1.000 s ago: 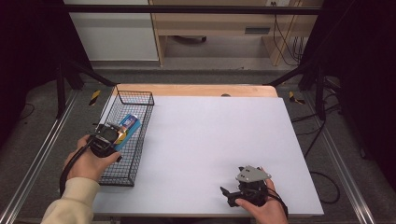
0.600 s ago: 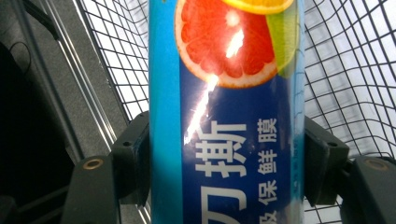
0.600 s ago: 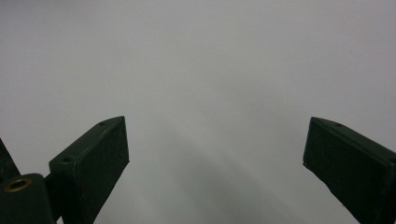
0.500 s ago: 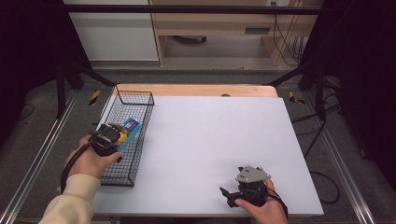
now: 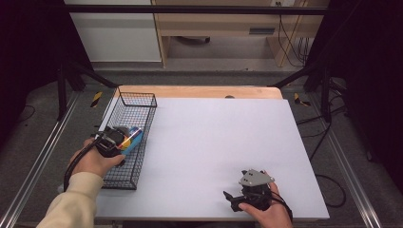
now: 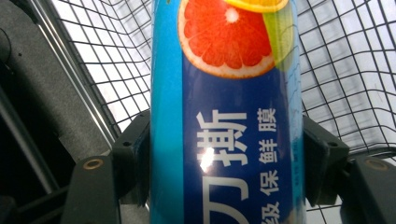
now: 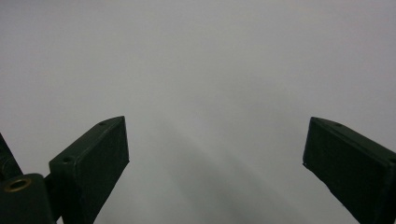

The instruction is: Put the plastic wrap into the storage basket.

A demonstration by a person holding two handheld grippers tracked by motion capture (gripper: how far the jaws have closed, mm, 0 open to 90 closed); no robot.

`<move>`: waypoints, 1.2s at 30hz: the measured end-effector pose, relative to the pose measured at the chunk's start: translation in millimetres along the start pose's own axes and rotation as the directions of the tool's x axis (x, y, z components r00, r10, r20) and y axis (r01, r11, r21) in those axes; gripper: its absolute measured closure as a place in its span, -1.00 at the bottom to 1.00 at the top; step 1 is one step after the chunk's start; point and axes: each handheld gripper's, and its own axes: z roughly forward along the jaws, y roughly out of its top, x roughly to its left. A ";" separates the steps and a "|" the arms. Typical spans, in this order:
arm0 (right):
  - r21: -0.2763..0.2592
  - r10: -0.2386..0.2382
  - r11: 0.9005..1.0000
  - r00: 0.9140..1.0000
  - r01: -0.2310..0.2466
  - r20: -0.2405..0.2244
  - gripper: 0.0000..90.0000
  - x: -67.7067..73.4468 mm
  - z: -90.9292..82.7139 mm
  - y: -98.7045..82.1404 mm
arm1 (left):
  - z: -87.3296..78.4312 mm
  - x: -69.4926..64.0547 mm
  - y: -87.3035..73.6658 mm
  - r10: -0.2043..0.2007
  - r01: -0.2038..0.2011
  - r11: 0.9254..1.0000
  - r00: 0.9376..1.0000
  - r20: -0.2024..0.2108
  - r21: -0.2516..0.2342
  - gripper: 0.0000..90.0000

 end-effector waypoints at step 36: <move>0.006 -0.004 1.000 1.000 0.004 -0.003 -0.84 0.1 0.5 -0.3 | 1.1 -2.2 1.9 0.043 -0.044 0.999 0.999 -0.021 -0.012 -0.33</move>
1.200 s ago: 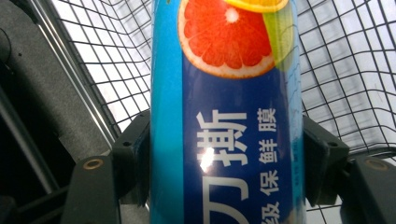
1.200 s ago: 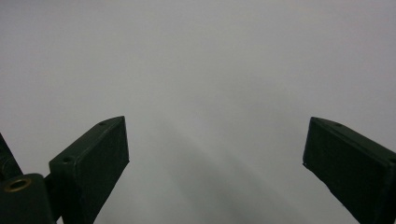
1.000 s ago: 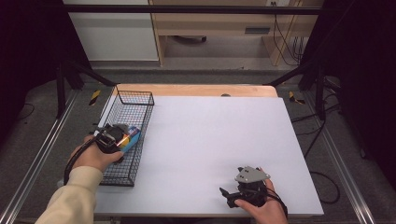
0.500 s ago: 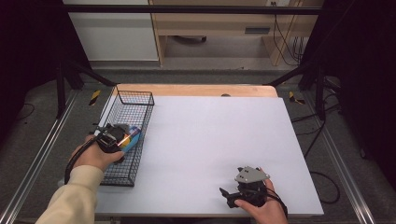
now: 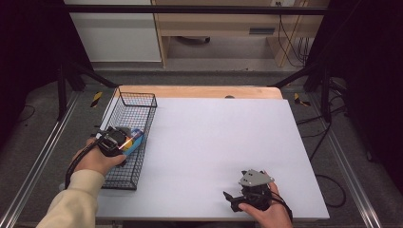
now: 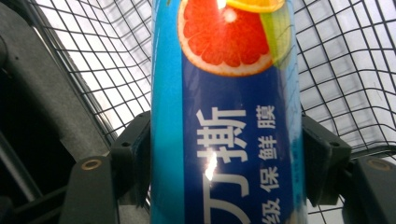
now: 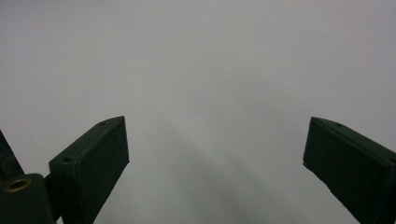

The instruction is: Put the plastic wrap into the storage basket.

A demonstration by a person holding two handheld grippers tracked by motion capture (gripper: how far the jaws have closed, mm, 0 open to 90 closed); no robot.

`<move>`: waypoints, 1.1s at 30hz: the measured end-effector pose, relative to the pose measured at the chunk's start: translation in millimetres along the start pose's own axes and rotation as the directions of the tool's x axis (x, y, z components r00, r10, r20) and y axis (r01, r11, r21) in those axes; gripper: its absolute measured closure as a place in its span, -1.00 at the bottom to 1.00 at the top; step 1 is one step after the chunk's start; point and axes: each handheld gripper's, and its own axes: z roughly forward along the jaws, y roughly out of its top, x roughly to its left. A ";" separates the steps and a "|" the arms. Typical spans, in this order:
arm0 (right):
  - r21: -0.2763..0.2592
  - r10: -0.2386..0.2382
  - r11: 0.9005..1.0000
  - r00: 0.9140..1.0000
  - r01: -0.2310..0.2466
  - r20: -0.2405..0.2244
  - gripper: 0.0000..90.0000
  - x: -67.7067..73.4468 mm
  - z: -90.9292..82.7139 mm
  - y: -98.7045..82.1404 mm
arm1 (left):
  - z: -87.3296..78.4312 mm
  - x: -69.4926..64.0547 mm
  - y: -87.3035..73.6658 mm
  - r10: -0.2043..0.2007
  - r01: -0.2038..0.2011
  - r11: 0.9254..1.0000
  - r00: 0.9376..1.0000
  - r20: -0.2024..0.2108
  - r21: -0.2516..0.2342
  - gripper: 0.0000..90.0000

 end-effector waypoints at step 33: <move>0.007 0.001 1.000 1.000 -0.001 -0.001 -0.86 0.4 0.6 -0.7 | -62.6 -40.3 3.3 0.069 -0.068 0.947 0.998 -0.010 -0.315 -0.83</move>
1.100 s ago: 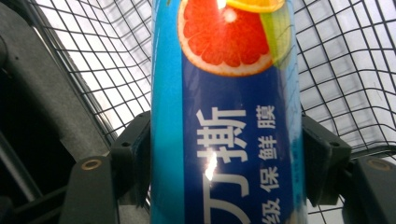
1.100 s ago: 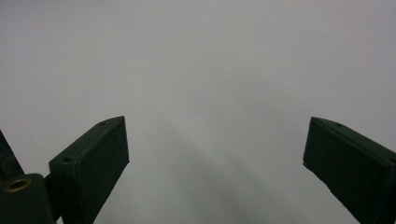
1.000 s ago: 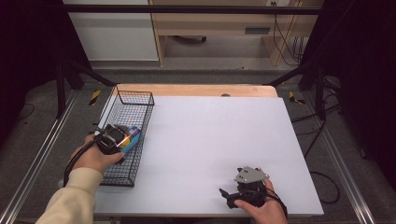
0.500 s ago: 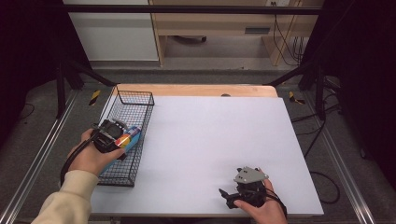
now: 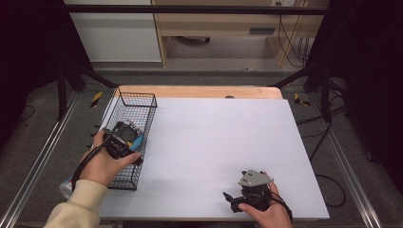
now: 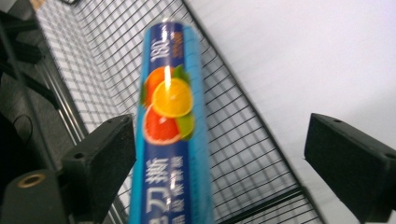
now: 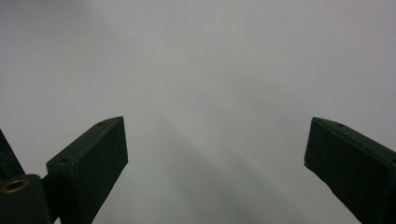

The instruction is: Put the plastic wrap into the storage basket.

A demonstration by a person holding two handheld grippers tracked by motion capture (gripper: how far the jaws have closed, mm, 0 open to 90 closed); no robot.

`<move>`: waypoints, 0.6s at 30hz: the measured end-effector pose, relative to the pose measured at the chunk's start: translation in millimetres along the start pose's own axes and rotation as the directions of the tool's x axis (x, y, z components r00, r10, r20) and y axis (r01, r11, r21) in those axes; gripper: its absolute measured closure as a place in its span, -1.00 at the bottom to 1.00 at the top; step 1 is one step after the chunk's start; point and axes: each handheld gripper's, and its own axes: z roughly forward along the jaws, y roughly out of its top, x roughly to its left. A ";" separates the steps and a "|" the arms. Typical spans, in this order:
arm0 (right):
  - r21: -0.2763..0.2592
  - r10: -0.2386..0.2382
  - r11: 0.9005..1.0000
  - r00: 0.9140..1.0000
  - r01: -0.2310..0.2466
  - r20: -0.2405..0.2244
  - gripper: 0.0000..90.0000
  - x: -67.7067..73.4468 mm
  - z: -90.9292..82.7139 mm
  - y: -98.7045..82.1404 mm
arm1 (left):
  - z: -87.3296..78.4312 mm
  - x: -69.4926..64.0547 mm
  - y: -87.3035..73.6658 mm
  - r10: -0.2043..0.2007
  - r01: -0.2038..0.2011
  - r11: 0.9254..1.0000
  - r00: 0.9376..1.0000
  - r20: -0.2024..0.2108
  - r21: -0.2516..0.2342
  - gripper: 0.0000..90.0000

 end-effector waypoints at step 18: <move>-0.006 0.006 1.000 1.000 -0.006 0.012 -0.88 -2.5 -1.2 -0.2 | -15.1 -64.3 29.7 0.073 -0.063 0.985 0.996 0.053 -0.160 -0.87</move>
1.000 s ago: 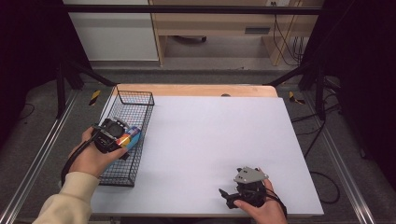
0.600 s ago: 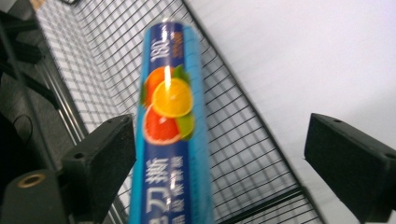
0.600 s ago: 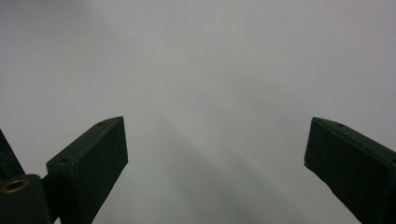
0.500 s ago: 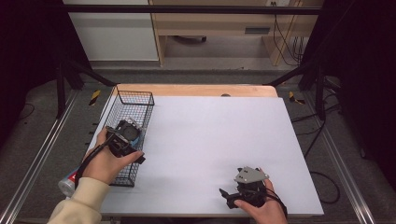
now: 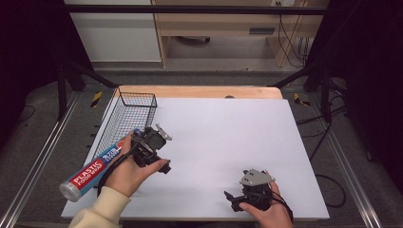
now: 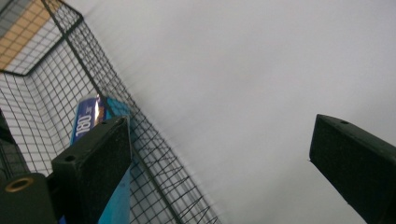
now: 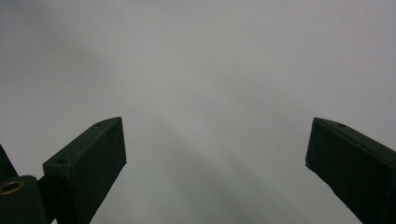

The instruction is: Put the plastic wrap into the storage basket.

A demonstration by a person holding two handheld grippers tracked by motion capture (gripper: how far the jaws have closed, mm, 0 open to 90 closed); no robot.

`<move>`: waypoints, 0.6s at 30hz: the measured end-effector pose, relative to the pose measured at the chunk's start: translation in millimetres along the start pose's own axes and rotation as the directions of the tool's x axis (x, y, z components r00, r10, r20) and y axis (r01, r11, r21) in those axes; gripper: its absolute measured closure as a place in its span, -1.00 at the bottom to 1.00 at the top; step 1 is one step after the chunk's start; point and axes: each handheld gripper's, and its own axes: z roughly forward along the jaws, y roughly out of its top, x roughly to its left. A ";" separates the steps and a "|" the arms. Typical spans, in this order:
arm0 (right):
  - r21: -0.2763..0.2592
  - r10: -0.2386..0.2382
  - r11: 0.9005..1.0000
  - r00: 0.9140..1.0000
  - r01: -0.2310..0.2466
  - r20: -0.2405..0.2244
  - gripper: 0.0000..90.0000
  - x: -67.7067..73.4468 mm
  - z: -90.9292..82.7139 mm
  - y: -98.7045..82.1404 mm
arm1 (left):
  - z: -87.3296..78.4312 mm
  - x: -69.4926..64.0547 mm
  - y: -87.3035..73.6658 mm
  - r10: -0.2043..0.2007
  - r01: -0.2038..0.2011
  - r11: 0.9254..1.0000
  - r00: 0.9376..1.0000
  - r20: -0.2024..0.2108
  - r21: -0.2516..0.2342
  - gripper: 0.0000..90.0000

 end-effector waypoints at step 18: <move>-0.001 0.004 1.000 1.000 -0.004 0.002 -0.88 -0.3 0.0 -0.1 | -4.1 -41.0 10.8 0.051 -0.048 0.997 0.997 0.054 -0.068 -0.87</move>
